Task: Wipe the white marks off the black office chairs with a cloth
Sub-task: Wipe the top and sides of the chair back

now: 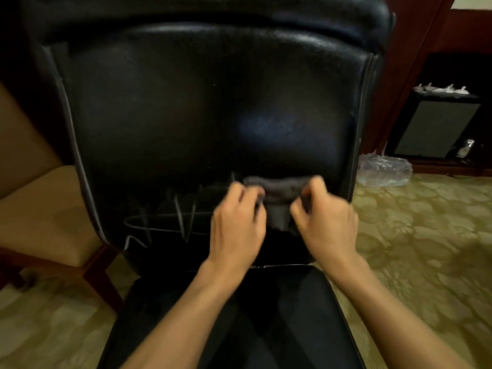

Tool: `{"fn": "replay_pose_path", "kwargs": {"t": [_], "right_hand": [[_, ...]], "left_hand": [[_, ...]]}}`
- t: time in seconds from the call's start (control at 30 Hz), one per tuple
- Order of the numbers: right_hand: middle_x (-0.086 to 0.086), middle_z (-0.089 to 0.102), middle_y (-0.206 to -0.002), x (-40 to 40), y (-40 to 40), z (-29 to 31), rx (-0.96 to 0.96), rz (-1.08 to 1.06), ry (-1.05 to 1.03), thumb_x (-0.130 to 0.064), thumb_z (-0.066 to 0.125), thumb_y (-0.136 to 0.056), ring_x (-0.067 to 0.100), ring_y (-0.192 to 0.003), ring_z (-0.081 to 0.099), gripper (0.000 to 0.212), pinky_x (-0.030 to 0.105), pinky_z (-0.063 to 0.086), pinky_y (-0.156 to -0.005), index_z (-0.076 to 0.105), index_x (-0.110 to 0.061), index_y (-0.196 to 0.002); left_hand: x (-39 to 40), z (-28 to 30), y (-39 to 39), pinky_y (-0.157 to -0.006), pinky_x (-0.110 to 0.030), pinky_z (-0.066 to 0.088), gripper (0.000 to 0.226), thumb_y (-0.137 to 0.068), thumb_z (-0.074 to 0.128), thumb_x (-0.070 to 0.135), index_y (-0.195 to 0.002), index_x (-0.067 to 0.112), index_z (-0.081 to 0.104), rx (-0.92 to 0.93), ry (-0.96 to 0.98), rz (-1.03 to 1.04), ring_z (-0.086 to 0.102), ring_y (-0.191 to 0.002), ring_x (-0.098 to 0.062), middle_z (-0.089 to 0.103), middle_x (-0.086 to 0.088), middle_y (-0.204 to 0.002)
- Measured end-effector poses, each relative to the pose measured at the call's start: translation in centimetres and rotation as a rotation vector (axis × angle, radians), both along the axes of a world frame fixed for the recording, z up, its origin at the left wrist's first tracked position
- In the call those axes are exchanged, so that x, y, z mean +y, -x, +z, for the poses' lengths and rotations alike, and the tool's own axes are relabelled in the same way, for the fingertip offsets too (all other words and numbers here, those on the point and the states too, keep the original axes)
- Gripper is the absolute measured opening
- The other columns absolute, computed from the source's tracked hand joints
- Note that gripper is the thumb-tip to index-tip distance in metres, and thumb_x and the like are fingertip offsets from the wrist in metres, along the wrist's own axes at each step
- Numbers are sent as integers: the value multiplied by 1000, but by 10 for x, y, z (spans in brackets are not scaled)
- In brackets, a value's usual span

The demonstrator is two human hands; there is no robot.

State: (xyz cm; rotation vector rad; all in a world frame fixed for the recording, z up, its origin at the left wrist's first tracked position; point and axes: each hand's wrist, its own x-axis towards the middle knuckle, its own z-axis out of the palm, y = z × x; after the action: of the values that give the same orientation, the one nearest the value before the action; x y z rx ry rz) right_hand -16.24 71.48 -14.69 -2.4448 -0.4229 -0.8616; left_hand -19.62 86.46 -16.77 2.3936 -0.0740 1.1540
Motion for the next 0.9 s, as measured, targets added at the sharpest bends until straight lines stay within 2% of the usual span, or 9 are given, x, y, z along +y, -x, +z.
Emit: {"fn": "replay_pose_path", "kwargs": {"t": [0.1, 0.17, 0.27, 0.4, 0.47, 0.6, 0.67, 0.77, 0.9], "right_hand": [[10, 66, -71, 25, -4, 57, -166, 69, -138, -29, 61, -88, 43, -69, 64, 18, 41, 45, -57, 53, -16, -97], [12, 67, -82, 45, -10, 71, -102, 81, -65, -30, 58, -92, 43, -80, 63, 22, 41, 42, -64, 54, -15, -107], [17, 69, -91, 66, -12, 36, 13, 41, 42, -31, 55, -93, 44, -84, 65, 30, 43, 46, -67, 53, -14, -118], [8, 70, -88, 65, 6, -38, 169, 97, 163, -33, 52, -94, 38, -79, 68, 26, 40, 49, -63, 49, -16, -113], [4, 70, -85, 62, 13, -43, 217, 135, 175, -34, 52, -94, 36, -78, 69, 20, 39, 48, -62, 46, -18, -105], [9, 65, -67, 66, 9, 14, -50, 131, -49, -27, 67, -85, 40, -62, 64, 19, 37, 45, -52, 53, -16, -91], [8, 65, -69, 70, 1, 46, -116, 152, -169, -27, 64, -87, 41, -67, 64, 16, 40, 46, -56, 54, -16, -94], [15, 68, -84, 84, -9, 46, 31, 96, -89, -30, 57, -93, 45, -82, 63, 20, 42, 43, -64, 52, -16, -106], [14, 70, -94, 95, 6, -12, 196, 117, 85, -34, 50, -96, 42, -88, 66, 25, 41, 46, -68, 48, -16, -114]], "left_hand": [[22, 53, -6, -75, -33, 46, 22, -88, 57, 15, -104, 8, 70, -183, 81, 63, 59, -82, -25, 60, -13, -94], [40, 64, -9, -75, -30, 43, 19, -87, 63, 10, -105, 10, 69, -172, 93, 132, 59, -83, -25, 60, -12, -96], [52, 31, -5, -76, -37, 45, 20, -85, 64, 9, -105, 11, 67, -49, 68, 168, 61, -84, -32, 59, -13, -97], [51, -42, 23, -66, -42, 54, 23, -81, 68, 8, -104, 9, 65, 156, 11, 174, 65, -80, -36, 57, -12, -96], [51, -52, 33, -65, -40, 56, 25, -81, 71, 8, -105, 10, 65, 213, 44, 167, 67, -79, -34, 57, -9, -97], [55, 5, 23, -75, -37, 49, 21, -86, 57, 16, -103, 9, 67, -47, 73, 139, 61, -85, -27, 59, -11, -95], [61, 44, 13, -77, -30, 44, 18, -87, 60, 12, -103, 8, 68, -153, 82, 155, 56, -86, -21, 60, -12, -96], [68, 57, 2, -76, -32, 43, 19, -86, 64, 10, -104, 11, 66, -79, 56, 204, 58, -86, -25, 58, -11, -99], [74, -7, 21, -69, -43, 52, 22, -82, 67, 6, -104, 8, 65, 95, -14, 218, 63, -82, -37, 55, -13, -97]]}}
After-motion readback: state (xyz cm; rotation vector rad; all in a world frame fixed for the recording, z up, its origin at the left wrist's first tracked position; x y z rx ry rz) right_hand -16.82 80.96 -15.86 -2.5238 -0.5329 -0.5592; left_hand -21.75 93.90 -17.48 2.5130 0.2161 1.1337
